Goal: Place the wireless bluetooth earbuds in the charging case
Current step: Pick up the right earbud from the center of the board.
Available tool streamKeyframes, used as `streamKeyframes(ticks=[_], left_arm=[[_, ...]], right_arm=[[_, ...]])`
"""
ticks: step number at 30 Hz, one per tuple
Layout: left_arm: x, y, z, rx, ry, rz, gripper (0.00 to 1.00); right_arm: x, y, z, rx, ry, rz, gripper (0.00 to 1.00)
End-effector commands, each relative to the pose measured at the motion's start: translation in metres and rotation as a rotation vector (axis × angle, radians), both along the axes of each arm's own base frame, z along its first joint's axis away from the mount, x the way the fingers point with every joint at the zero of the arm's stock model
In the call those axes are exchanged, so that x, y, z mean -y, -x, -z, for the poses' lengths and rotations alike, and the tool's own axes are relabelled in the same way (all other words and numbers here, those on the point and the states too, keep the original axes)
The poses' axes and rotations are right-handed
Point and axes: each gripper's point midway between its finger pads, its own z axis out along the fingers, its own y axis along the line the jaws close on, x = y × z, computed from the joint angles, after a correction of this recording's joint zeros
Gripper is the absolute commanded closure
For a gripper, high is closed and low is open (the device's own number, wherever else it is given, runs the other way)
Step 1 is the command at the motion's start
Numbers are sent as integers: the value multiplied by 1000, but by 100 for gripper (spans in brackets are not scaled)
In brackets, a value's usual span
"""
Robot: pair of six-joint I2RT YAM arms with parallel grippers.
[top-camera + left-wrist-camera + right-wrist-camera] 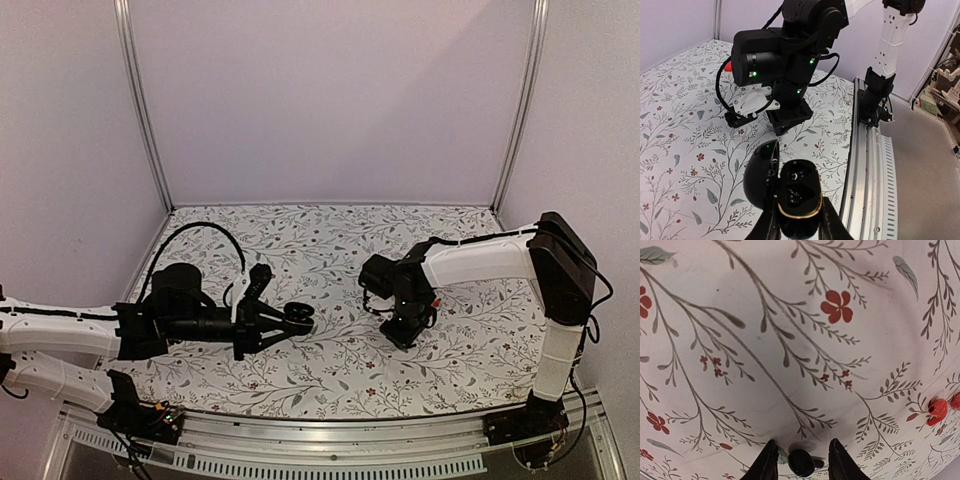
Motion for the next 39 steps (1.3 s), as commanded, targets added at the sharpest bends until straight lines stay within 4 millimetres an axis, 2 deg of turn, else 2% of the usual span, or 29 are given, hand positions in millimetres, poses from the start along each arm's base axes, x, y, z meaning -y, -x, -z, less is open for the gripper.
streamKeyframes(ticks=[1,12,17,33,39], left_arm=[[-2,-4,-6,14,25,-13,100],[-2,-4,-6,13,25,-14,100],[-2,-4,-5,13,25,-14,100],[-1,-4,-6,13,28,-13,100],[-1,-4,-5,13,28,-13,100]], right_arm=[[16,10,8,-27,79,0,66],[16,16,11,-50,62,-23,74],[18,20,11,-65,69,-18,67],[19,19,10,-57,68,-19,75],[11,14,4,-32,27,-18,80]])
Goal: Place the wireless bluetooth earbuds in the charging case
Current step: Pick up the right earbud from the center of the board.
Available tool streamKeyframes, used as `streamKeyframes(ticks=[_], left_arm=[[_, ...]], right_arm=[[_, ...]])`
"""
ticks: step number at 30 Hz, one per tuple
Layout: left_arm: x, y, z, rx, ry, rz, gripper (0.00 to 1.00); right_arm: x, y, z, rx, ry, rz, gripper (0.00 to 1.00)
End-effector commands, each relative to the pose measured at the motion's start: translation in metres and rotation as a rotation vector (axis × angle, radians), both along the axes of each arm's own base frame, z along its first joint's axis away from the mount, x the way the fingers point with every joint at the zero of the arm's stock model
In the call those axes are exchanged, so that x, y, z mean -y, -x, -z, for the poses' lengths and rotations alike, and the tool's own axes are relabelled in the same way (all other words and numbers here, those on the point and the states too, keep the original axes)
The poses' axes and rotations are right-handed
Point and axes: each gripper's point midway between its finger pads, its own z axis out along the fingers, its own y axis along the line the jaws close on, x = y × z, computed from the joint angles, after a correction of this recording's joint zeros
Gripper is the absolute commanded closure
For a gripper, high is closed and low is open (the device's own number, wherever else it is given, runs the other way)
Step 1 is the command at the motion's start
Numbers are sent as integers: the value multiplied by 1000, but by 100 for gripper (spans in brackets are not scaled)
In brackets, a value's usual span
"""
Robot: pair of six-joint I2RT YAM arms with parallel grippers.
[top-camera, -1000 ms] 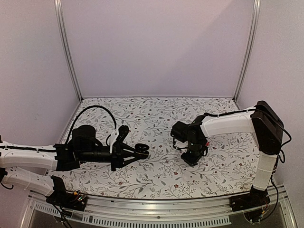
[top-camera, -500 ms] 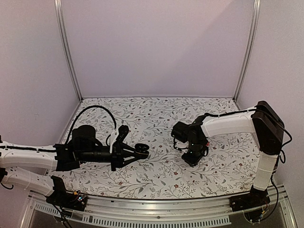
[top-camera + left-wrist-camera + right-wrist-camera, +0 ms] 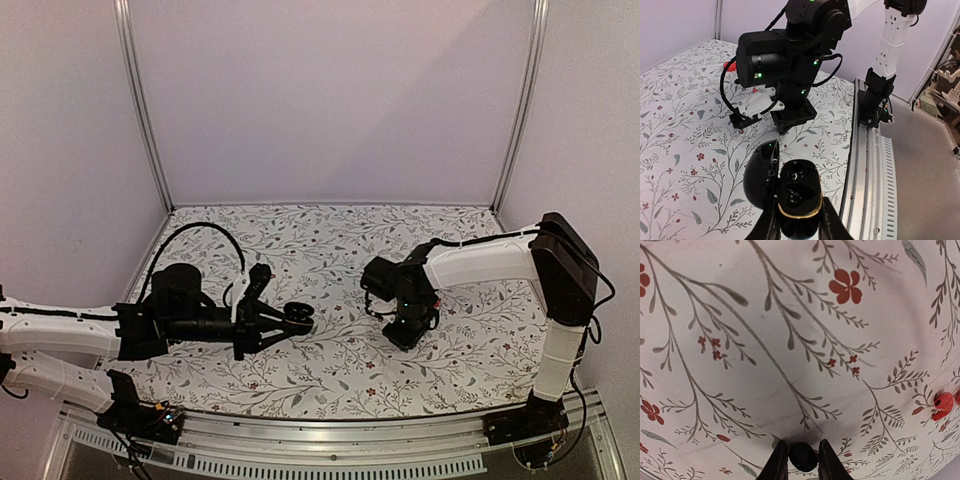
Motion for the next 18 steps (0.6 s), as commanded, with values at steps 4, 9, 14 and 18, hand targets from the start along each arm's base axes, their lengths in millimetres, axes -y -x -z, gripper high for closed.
streamKeyframes(ticks=[4,9,14,18], left_arm=[[-2,-4,-5,27,32,-12,100],[-4,-4,-8,48,50,-20,100],[-7,-5,-8,66,56,-33,100],[-11,0,-11,104,91,-26,100]], right_arm=[[-9,2,-6,10,-64,0,81],[-23,-6,-20,54,-157,13,83],[-31,-15,-33,78,-249,36,85],[-49,-26,-61,103,-407,54,86]])
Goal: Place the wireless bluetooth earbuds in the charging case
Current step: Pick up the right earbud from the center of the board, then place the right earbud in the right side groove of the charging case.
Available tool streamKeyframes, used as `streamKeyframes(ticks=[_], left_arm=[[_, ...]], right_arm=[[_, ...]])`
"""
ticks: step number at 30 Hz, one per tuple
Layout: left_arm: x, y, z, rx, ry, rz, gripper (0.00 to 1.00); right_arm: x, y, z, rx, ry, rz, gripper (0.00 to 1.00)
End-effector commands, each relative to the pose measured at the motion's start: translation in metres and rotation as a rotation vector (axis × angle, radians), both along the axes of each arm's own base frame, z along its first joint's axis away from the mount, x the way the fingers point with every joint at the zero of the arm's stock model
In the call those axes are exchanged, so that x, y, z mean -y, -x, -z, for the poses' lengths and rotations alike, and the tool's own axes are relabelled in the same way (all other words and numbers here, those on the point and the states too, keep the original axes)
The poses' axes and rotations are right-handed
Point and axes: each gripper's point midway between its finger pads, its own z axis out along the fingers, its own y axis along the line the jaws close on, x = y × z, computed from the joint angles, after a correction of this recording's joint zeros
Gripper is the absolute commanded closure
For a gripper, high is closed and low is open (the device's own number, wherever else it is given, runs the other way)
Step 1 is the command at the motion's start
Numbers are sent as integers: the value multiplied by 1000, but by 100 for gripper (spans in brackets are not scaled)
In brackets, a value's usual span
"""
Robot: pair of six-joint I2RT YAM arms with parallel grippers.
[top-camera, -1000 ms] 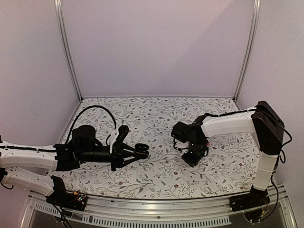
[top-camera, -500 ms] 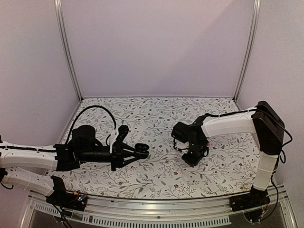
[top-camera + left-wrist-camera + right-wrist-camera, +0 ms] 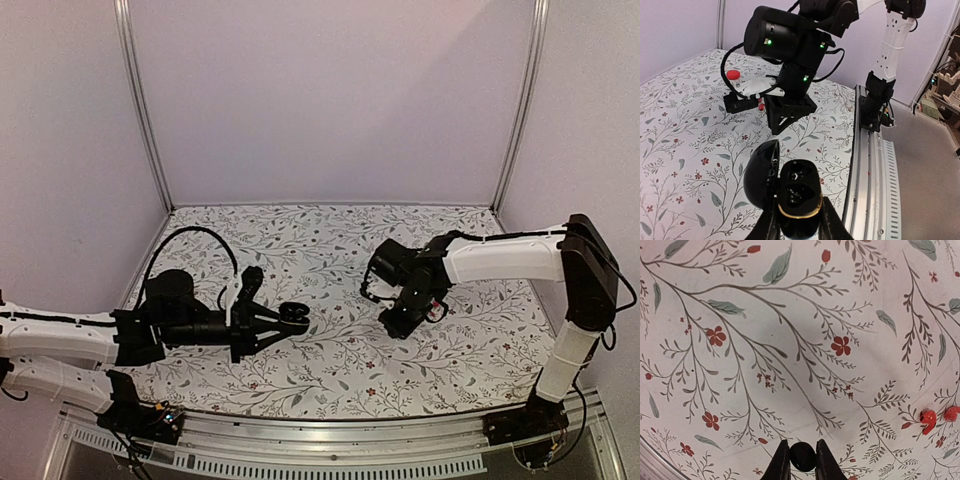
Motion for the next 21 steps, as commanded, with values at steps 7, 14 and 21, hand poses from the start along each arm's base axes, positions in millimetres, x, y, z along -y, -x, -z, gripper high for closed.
streamKeyframes(ticks=[7,14,21], left_arm=[[-8,8,-12,176,60,-14,100],[-11,8,-20,306,67,-85,100],[-18,2,-35,474,78,-180,100]], right_arm=[[-63,-21,-141,139,-621,-10,86],[-76,5,-238,144,-1025,-56,87],[-79,33,-283,70,-1302,-90,87]])
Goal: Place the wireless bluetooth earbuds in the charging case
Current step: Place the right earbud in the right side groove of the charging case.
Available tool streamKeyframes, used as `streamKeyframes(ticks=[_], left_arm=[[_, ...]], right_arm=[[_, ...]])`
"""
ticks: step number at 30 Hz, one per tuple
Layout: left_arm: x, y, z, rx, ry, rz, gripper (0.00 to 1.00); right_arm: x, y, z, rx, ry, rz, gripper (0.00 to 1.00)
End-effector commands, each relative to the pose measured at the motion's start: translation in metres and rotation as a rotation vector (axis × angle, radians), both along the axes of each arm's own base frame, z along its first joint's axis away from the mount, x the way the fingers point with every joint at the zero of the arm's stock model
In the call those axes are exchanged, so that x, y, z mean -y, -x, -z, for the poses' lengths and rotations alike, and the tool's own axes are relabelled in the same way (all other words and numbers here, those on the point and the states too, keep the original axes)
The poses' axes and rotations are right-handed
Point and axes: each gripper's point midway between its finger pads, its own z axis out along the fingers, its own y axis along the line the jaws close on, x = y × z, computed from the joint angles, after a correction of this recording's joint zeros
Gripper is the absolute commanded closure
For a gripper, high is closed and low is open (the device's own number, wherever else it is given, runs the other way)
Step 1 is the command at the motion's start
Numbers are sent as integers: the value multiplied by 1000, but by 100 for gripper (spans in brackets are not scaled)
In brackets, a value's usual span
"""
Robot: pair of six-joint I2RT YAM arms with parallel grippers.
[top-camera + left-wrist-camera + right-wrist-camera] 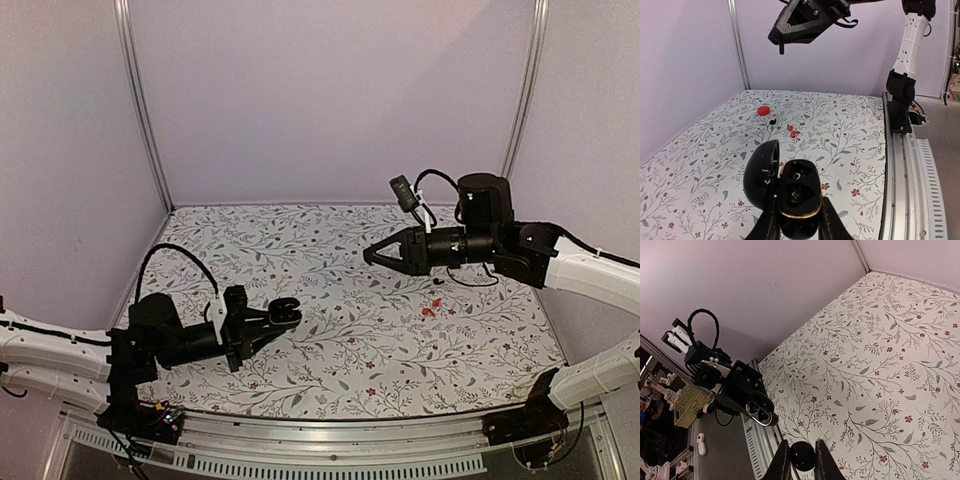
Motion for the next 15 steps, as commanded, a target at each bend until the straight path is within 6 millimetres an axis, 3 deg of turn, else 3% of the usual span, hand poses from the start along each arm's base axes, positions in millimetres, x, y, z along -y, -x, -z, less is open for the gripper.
streamKeyframes(ticks=[1,9,15], left_arm=[[-8,-8,-24,155,53,-91,100],[-13,-6,-32,245,69,-123,100],[-11,-2,-36,296,69,-128,100]], right_arm=[[-7,21,-35,-49,-217,-94,87],[-9,38,-44,-100,-329,-154,88],[-26,55,-45,-120,-360,-215,88]])
